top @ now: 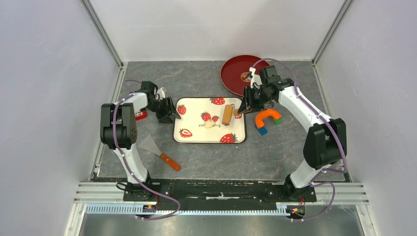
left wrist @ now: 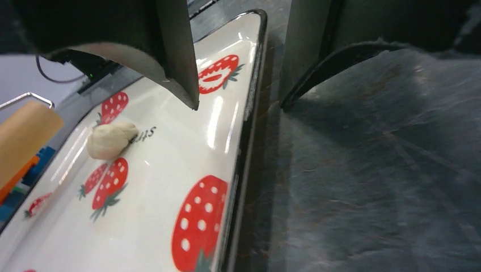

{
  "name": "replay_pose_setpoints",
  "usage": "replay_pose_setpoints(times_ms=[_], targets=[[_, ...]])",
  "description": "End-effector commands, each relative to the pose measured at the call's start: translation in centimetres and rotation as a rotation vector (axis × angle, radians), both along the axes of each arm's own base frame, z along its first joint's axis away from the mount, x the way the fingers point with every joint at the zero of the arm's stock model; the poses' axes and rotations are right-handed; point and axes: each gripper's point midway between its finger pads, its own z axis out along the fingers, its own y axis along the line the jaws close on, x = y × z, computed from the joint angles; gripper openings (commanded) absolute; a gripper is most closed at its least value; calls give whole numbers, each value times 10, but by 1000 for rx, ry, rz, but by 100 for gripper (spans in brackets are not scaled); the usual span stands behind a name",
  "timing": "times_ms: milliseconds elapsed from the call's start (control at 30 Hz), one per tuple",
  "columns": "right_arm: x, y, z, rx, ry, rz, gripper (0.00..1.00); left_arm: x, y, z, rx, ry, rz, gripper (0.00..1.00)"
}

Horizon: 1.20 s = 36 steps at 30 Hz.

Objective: Roll out the dumpling wrappers from the dough

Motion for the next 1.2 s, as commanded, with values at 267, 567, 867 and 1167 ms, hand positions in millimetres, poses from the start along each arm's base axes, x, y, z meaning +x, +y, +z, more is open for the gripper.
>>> replay_pose_setpoints(times_ms=[267, 567, 867, 1167], targets=[[18, 14, 42, 79, -120, 45, 0, -15, -21, -23, 45, 23, -198, 5], [24, 16, 46, 85, -128, 48, 0, -33, -42, -23, 51, 13, -295, 2], [25, 9, 43, 37, -117, 33, 0, -39, -75, -26, 52, 41, -284, 2], [27, -6, 45, -69, -108, 36, 0, -54, -72, -27, 90, 68, -165, 2]])
